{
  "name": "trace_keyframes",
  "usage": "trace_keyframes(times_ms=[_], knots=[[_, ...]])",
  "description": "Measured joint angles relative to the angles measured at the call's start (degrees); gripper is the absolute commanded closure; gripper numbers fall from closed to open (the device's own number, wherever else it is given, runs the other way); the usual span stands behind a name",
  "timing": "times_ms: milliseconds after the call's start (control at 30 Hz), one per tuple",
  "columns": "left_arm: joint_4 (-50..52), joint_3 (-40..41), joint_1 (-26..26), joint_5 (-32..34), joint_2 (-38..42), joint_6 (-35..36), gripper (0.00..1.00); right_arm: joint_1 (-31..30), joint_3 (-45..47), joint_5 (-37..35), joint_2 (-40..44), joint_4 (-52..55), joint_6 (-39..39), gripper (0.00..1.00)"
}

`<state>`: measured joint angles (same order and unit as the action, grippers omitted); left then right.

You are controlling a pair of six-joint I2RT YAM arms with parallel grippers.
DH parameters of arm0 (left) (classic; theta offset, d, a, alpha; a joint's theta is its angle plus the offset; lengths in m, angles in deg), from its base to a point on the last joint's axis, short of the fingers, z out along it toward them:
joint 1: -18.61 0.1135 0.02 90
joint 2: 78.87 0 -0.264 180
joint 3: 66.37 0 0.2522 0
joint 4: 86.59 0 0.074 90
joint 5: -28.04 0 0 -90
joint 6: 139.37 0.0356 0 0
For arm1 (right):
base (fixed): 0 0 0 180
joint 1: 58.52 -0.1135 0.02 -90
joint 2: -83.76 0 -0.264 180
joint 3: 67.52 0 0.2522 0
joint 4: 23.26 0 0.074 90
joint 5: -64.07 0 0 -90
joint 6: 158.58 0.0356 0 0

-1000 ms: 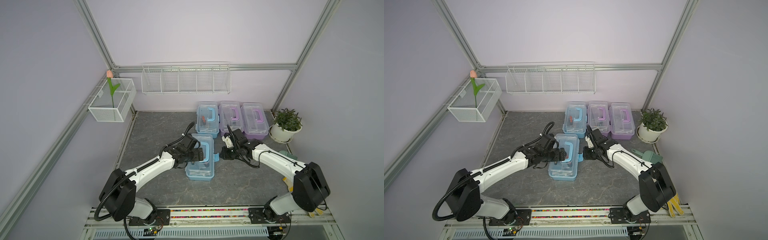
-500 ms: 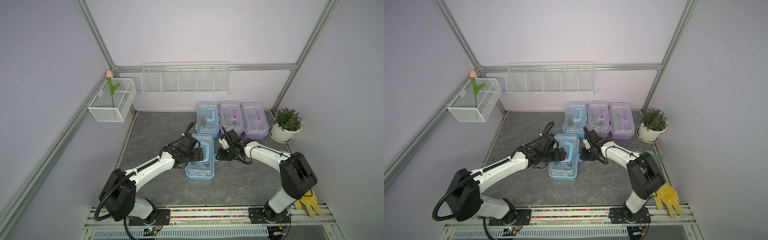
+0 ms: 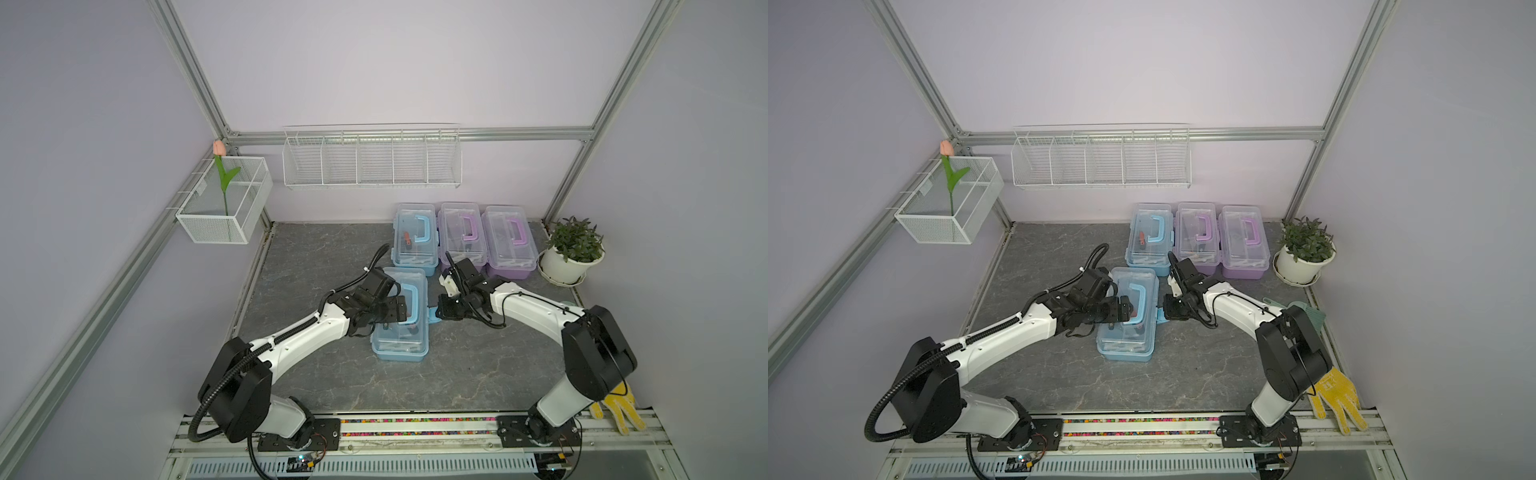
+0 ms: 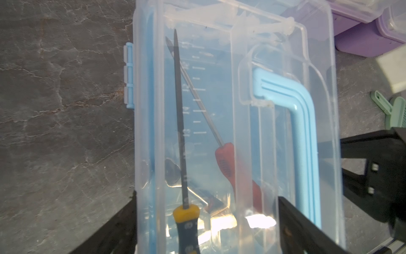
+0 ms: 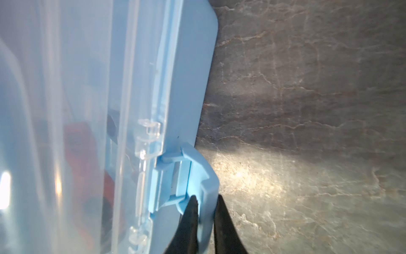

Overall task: Close toolboxes
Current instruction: Fasten the toolbox latch on the toolbox.

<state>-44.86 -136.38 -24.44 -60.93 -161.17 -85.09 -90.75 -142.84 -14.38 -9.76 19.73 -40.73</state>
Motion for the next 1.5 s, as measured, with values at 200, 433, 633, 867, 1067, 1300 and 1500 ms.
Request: trace_keyframes(times_ms=[200, 433, 633, 867, 1067, 1300, 1500], knots=[[0.1, 0.0, -0.1, 0.0, 0.0, 0.0, 0.07, 0.1, 0.0, -0.2, 3.3, 1.4, 0.0, 0.84], [0.2, 0.0, -0.3, -0.3, 0.1, 0.0, 0.07, 0.2, 0.1, 3.4, 4.0, -0.1, -0.3, 0.63], [0.3, 0.0, -0.3, -0.2, 0.1, 0.0, 0.07, 0.6, 2.3, 9.6, 5.7, -5.3, 1.0, 0.58], [0.3, 0.0, -0.3, -0.2, 0.2, 0.0, 0.07, 1.1, 4.2, 12.7, 8.2, -9.0, 2.7, 0.59], [0.3, 0.0, -0.3, -0.3, 0.1, 0.2, 0.07, 1.1, 6.3, 13.5, 8.9, -12.4, 5.0, 0.68], [0.3, 0.0, -0.3, -0.3, 0.1, 0.3, 0.07, 1.4, 8.3, 14.0, 8.8, -16.3, 7.1, 0.74], [0.3, 0.0, -0.3, -0.2, 0.1, 0.4, 0.07, 1.5, 8.5, 13.8, 7.7, -16.7, 7.8, 0.75]])
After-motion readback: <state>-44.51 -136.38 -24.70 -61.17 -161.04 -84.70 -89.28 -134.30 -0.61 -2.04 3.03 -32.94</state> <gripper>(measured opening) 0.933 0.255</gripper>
